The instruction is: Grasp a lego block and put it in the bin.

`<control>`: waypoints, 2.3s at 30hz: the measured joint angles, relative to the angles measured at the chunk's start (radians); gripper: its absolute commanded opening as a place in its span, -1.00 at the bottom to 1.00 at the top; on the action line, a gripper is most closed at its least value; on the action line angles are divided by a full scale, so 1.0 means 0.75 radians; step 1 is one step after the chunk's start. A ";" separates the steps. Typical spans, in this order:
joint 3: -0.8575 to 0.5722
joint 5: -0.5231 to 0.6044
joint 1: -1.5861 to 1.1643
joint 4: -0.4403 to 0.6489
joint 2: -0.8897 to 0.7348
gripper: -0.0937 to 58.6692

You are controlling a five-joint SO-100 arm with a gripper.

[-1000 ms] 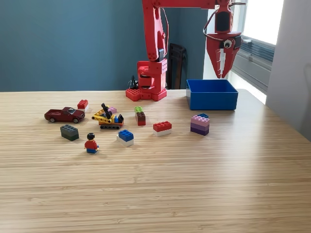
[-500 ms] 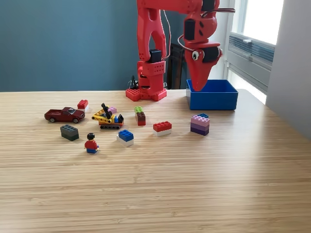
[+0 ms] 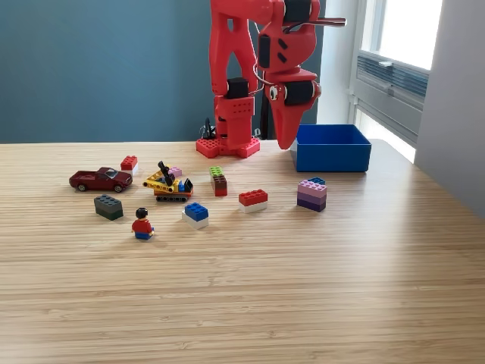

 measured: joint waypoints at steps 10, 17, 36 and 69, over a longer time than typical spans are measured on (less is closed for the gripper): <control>0.037 -0.074 0.190 -0.078 0.000 -1.00; 0.072 -0.168 0.356 -0.125 0.000 -1.00; 0.260 -0.333 0.702 -0.405 0.000 -0.99; 0.065 0.421 0.652 -0.415 0.004 -0.40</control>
